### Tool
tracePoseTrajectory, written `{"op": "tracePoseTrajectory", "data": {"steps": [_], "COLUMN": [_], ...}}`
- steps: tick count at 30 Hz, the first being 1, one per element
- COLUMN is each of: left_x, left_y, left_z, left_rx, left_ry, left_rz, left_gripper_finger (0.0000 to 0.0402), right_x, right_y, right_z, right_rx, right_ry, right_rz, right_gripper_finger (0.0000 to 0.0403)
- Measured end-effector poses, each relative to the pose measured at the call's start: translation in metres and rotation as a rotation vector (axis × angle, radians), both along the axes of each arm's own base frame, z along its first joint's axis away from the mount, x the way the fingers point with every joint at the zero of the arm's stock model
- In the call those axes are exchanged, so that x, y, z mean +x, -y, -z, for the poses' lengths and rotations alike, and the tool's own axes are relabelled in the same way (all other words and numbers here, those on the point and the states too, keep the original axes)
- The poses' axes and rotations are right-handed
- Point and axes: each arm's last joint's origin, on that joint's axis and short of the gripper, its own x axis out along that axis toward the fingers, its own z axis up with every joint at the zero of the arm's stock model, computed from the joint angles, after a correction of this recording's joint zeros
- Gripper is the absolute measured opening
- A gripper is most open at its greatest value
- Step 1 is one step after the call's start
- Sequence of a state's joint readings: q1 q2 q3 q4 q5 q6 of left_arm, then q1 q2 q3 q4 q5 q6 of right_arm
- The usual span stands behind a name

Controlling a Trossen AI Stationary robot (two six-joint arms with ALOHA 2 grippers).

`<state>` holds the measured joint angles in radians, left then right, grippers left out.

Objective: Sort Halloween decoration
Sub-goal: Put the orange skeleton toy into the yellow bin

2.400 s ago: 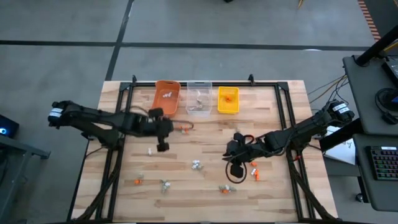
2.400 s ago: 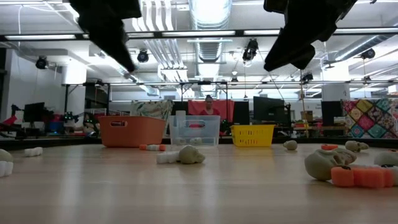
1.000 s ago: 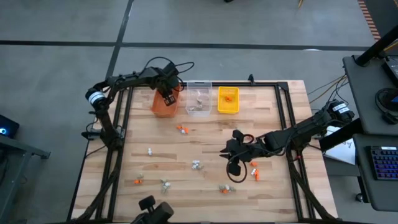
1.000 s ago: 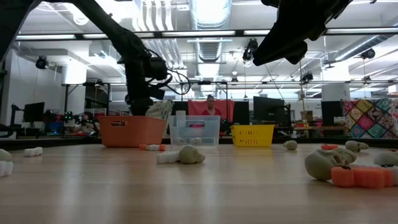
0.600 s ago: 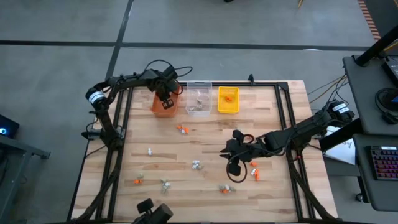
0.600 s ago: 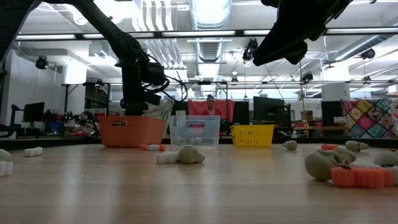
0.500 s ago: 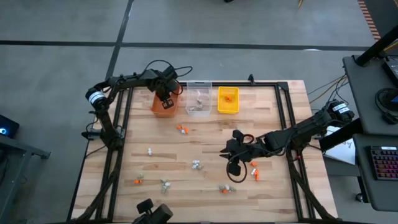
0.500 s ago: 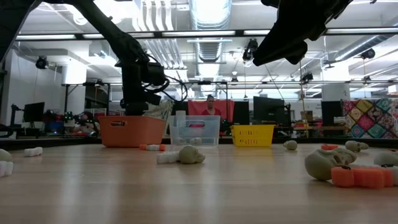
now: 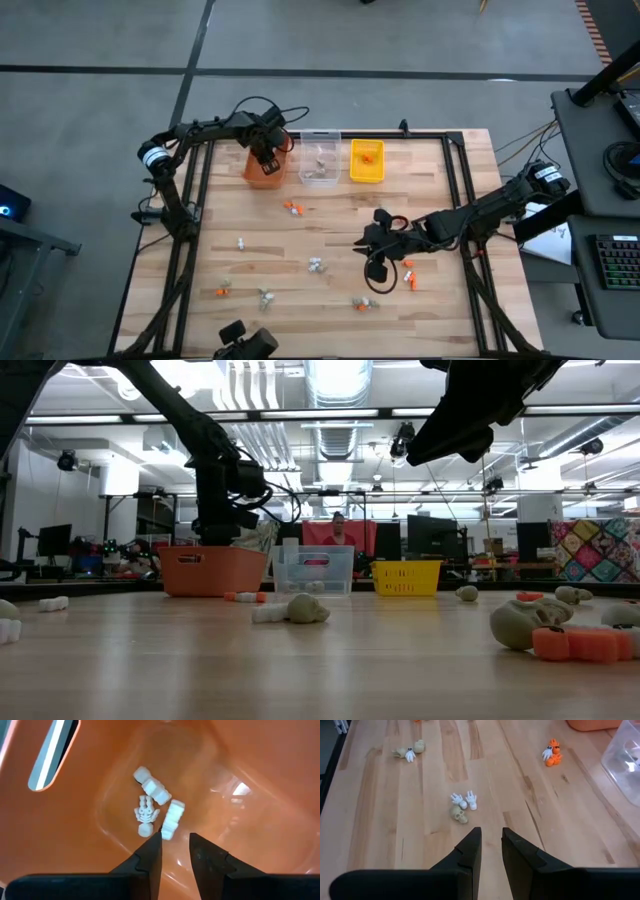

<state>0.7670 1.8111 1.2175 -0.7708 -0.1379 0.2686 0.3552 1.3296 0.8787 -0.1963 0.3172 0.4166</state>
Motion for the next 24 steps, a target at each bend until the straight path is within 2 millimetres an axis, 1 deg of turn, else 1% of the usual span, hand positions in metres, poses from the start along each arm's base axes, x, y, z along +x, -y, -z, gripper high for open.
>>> {"op": "tracePoseTrajectory", "data": {"steps": [3, 5, 8, 11, 15, 20, 22, 24], "left_x": [0.0, 0.001, 0.004, 0.009, 0.016, 0.019, 0.018, 0.015], "left_y": [0.002, 0.004, 0.012, 0.025, 0.052, 0.094, 0.114, 0.134], "left_z": [-0.003, -0.009, -0.024, -0.044, -0.075, -0.115, -0.127, -0.133], "left_rx": [-0.007, -0.028, -0.049, -0.018, 0.042, 0.109, 0.133, 0.148], "left_ry": [0.024, 0.078, 0.18, 0.257, 0.367, 0.543, 0.626, 0.713], "left_rz": [-0.027, -0.04, -0.053, -0.042, 0.022, 0.116, 0.169, 0.219], "left_gripper_finger": [0.0081, 0.0081, 0.0081, 0.0081, 0.0081, 0.0081, 0.0081, 0.0081], "right_x": [0.0, 0.0, 0.001, 0.001, 0.002, 0.002, 0.002, 0.003], "right_y": [0.0, 0.0, 0.002, 0.004, 0.004, 0.004, 0.004, 0.004], "right_z": [0.0, 0.0, 0.0, 0.0, 0.0, -0.001, -0.001, -0.001], "right_rx": [-0.016, -0.024, -0.029, -0.022, 0.008, 0.044, 0.045, 0.041], "right_ry": [-0.001, -0.001, -0.002, -0.001, 0.005, 0.011, 0.016, 0.025], "right_rz": [-0.013, -0.02, -0.017, -0.002, 0.023, 0.052, 0.053, 0.061], "right_gripper_finger": [0.0066, 0.0066, 0.0066, 0.0066, 0.0066, 0.0066, 0.0066, 0.0066]}}
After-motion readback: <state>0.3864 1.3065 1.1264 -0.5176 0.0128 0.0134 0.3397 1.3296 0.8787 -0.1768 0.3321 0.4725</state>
